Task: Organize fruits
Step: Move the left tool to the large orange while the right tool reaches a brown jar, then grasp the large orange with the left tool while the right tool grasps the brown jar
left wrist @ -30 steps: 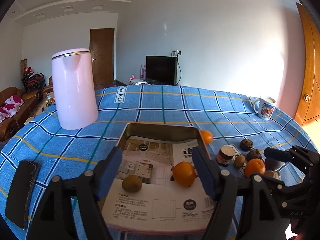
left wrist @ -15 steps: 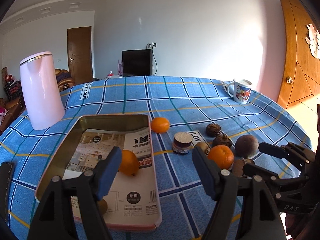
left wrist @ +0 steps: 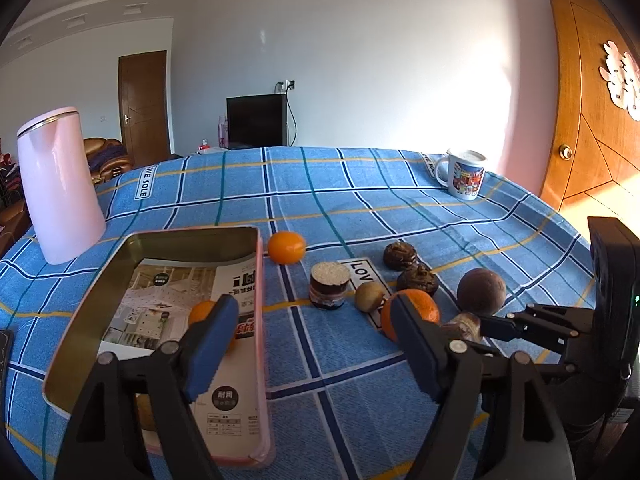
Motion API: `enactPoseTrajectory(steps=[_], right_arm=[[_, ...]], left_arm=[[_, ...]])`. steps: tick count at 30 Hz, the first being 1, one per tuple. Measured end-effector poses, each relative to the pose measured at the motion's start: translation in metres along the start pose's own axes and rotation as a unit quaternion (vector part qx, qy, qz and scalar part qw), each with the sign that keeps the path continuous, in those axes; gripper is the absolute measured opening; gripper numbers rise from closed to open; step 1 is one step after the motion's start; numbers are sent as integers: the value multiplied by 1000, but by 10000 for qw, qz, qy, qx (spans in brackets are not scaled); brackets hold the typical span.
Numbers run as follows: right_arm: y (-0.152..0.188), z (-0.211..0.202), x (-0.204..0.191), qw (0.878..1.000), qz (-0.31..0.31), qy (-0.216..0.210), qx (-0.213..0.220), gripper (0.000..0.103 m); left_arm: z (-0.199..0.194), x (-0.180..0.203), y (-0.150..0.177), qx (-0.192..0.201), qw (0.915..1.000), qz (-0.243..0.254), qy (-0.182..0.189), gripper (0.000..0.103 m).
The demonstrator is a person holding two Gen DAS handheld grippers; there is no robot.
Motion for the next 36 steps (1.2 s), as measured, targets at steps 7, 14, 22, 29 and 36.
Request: enactPoseTrajectory(steps=[7, 14, 22, 29, 36], right_arm=[[-10, -13, 6, 9992, -83, 62, 393, 32], [-16, -14, 23, 9983, -26, 130, 564, 32], [-21, -21, 37, 9952, 528, -241, 784, 32], [-24, -23, 40, 9932, 686, -222, 911, 32], [-25, -27, 46, 9901, 886, -348, 1030, 32]], left_arm=[[17, 20, 1, -234, 9993, 24, 274, 80], [34, 46, 2, -505, 9972, 180, 526, 78], [42, 53, 1, -609, 9960, 86, 655, 72], [54, 67, 6, -856, 9930, 387, 720, 66], [62, 72, 3, -915, 9906, 296, 971, 64]])
Point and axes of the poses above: each gripper's, at about its wrist camera, not at the fingertips, and z roughly the way its jaws point, x to its right, y to its underside, the point moved 9 cm from there along z, roughly the way its jaws point, and after that the axes turned 10 degrees about z, right-handed, at the moved point
